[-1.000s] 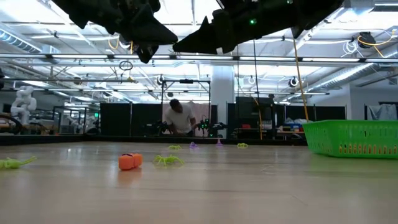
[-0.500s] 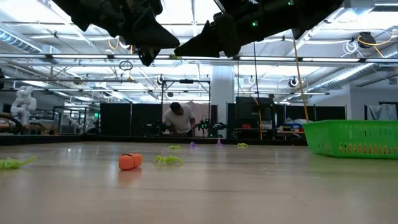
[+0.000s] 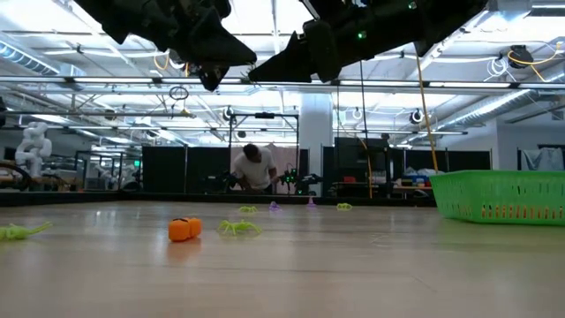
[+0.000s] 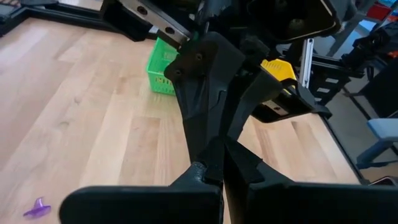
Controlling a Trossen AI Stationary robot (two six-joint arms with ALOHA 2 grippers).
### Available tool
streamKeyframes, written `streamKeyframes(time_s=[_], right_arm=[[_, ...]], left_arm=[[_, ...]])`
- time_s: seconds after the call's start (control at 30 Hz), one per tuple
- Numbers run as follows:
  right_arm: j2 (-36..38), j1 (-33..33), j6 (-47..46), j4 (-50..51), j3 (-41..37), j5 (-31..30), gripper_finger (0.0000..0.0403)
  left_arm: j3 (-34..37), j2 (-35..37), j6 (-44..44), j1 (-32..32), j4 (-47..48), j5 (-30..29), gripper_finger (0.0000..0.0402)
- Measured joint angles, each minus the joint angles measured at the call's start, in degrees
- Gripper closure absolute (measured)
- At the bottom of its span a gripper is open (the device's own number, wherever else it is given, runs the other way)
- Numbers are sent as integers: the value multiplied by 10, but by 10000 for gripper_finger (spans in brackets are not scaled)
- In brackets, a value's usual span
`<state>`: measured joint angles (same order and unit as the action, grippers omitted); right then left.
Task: Sort Halloween decoration
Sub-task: Put the green spider toy into the yellow bin
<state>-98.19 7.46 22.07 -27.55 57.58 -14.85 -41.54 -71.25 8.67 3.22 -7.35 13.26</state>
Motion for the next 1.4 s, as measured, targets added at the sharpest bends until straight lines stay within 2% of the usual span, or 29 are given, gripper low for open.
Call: streamKeyframes(time_s=[0.17, 0.43, 0.57, 0.63, 0.77, 0.93, 1.0, 1.17, 1.4], right_arm=[[0, 3, -6, 12, 0, 0, 395], [3, 27, -72, 68, 0, 0, 400], [22, 60, -122, 120, 0, 0, 399], [39, 79, -147, 149, 0, 0, 399], [69, 120, -193, 201, 0, 0, 399], [81, 165, -243, 201, 0, -2, 399], [79, 178, -261, 202, 0, -10, 399], [73, 200, -287, 188, -11, -78, 399], [73, 205, -299, 141, -37, -90, 399]], left_arm=[[0, 0, -17, -4, -10, 0, 394], [-1, 24, -14, -30, 8, 0, 304], [-1, 29, 13, -58, 43, -4, 285], [-1, 29, 18, -83, 43, -37, 284], [-1, 29, 26, -154, 47, -160, 283], [-1, 29, 29, -245, 47, -296, 283], [-1, 29, 30, -275, 48, -330, 283], [-1, 27, 46, -337, 48, -402, 283], [-1, -22, 61, -388, 42, -440, 283]])
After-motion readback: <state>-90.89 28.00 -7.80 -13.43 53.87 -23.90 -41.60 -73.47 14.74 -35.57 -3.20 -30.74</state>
